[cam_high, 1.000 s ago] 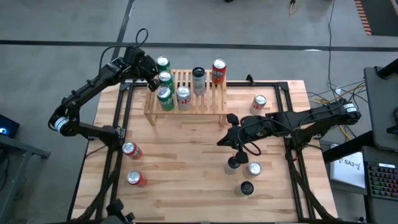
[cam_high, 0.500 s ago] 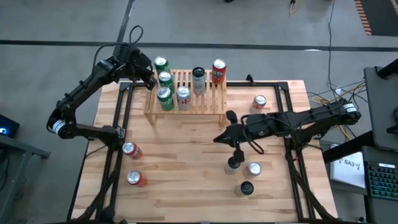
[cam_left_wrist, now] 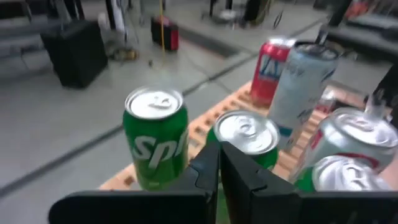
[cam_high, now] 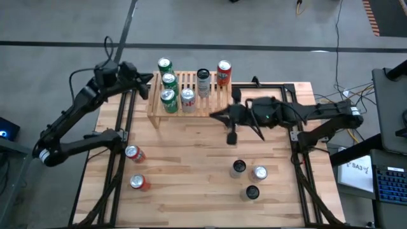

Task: Place canned beverage on shelf
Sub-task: Put the green soda can on the shelf

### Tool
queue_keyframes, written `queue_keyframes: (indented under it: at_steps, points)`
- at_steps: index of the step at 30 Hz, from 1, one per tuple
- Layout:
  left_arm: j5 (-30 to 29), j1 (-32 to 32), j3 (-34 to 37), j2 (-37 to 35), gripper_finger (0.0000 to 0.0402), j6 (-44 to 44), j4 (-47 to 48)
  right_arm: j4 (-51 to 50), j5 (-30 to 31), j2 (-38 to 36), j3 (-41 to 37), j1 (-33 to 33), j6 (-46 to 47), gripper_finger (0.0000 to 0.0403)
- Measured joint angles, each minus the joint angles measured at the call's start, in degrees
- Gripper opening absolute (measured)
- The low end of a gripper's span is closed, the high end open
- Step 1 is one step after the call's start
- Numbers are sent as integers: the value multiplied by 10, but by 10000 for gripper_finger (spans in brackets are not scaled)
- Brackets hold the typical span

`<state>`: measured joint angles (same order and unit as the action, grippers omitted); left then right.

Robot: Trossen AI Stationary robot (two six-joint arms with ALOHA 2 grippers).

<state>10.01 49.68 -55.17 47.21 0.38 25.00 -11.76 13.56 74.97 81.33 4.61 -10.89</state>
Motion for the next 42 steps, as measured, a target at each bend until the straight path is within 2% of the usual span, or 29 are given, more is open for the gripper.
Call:
queue_keyframes:
  at_steps: [4, 11, 14, 18, 23, 29, 32, 36, 42]
  points:
    - [0, 0, 50, -29, 0, 6, -68, -42, 0, 50, 84, -37, -39, 9]
    - [0, 0, 114, -26, 0, 87, -184, -166, 2, 125, 237, -106, -38, 9]
    - [3, 0, 117, -12, 7, 134, -193, -227, 1, 145, 293, -127, -39, 9]
    - [30, 0, 105, 6, 41, 175, -179, -282, 0, 160, 345, -144, -42, 9]
    - [30, 5, 71, 31, 119, 203, -164, -301, -1, 159, 356, -150, -67, 9]
    - [-25, 18, 25, 87, 230, 202, -175, -301, -2, 155, 356, -151, -72, 9]
    - [-33, 25, 3, 127, 271, 204, -175, -309, -3, 155, 356, -151, -78, 9]
    - [-22, 36, -31, 176, 303, 209, -173, -324, -2, 155, 356, -151, -80, 9]
    - [-1, 47, -74, 217, 313, 211, -150, -345, -2, 155, 355, -152, -71, 9]
